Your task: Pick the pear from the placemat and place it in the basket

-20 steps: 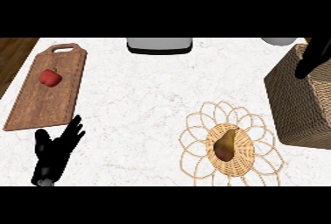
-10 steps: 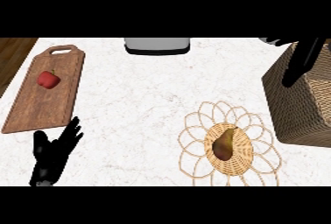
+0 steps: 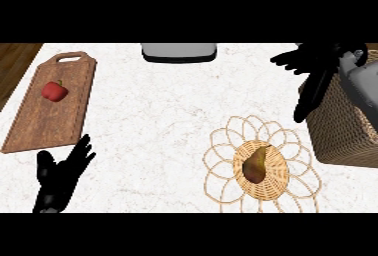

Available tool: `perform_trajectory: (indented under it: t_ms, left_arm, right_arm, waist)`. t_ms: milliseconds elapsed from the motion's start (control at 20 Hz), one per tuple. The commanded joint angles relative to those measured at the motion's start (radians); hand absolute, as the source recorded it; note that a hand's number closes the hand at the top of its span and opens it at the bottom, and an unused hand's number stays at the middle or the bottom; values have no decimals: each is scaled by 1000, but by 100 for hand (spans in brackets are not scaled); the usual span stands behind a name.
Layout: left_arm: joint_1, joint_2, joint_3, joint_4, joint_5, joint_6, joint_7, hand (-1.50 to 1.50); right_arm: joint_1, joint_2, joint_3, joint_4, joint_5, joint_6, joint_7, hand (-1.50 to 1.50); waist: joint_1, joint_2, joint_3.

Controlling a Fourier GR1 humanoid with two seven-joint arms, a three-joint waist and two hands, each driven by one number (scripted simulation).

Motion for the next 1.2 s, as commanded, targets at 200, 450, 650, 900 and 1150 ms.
perform_trajectory:
  t_ms: [200, 450, 650, 900, 1150]
  left_arm:
    - [26, -24, -11, 53, -26, 6, 45, 0]
    - [62, -51, -19, -2, -34, 16, 53, 0]
    - [38, -30, 1, 25, -31, -23, 57, 0]
    - [15, -73, -13, 56, -79, 9, 51, 0]
    - [63, -80, -22, 18, -82, -11, 43, 0]
  right_arm:
    - [168, 62, 37, -153, 70, -78, 53, -150]
    - [223, 31, -12, -183, 88, -56, 36, -150]
    - [316, 103, 30, -264, 161, -138, 32, -150]
    - [307, 116, -2, -222, 223, -114, 8, -150]
    - [344, 161, 0, -253, 265, -146, 19, -150]
  waist:
    - [-5, 6, -10]
    - [1, 7, -10]
    - [-2, 7, -10]
    - [4, 10, -10]
    - [5, 8, -10]
